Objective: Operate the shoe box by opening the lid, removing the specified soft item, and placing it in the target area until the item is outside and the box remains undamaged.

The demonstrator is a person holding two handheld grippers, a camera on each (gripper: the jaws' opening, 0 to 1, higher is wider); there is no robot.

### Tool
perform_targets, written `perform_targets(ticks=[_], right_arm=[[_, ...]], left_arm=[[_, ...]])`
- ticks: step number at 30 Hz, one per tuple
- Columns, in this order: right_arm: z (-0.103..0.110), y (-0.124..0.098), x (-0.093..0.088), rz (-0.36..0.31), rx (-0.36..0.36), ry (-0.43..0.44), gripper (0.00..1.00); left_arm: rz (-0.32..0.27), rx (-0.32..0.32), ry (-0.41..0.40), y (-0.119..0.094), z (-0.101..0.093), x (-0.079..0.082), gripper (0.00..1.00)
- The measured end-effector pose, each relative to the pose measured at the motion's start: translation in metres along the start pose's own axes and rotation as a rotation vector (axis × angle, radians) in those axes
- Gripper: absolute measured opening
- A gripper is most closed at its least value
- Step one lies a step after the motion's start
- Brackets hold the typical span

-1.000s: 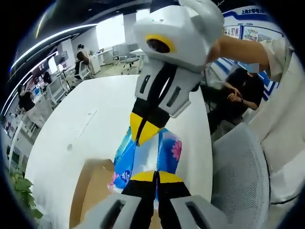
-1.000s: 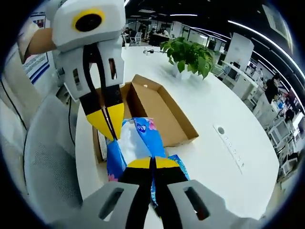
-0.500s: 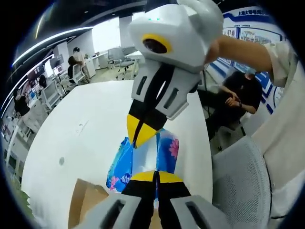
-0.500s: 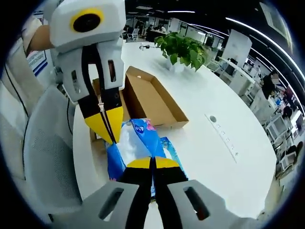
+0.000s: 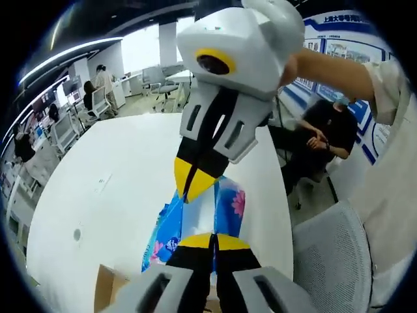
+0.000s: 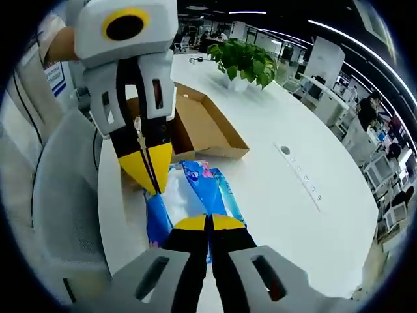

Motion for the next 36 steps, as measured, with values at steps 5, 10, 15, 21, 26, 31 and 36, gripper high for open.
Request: perform_targets(ticks=[5, 10, 15, 21, 26, 31, 36], right_arm=[[-0.007, -0.001, -0.010, 0.007, -0.001, 0.000, 0.00], [-0.015, 0.000, -0.020, 0.020, 0.007, -0.001, 0.00], [-0.024, 0.001, -0.027, 0.022, 0.006, 0.000, 0.00], [-0.035, 0.003, -0.036, 0.025, 0.006, 0.005, 0.00], [-0.044, 0.003, -0.046, 0.030, -0.001, 0.028, 0.00], [-0.054, 0.001, -0.057, 0.021, -0.011, 0.064, 0.00], [-0.062, 0.000, -0.069, 0.016, -0.017, 0.094, 0.00]], left_arm=[[0.000, -0.014, -0.004, 0.010, 0.004, 0.010, 0.00], [0.004, -0.022, 0.001, 0.020, 0.008, 0.017, 0.00], [0.006, -0.031, -0.005, 0.030, 0.014, 0.023, 0.00], [0.011, -0.050, -0.011, 0.042, 0.021, 0.032, 0.00], [0.012, -0.065, -0.018, 0.051, 0.027, 0.038, 0.00], [0.010, -0.081, -0.025, 0.061, 0.032, 0.046, 0.00], [-0.006, -0.109, -0.048, 0.072, 0.036, 0.054, 0.00]])
Point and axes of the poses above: the point that each gripper's makers call its tool centre point, and the gripper's own axes: y roughly forward along the fingers, z roughly to its left, x roughly out of its top, the point moved 6 cm from there along -y, roughly backward along the fingers, and after that the axes turned 7 degrees about z, right-handed, at the moved point
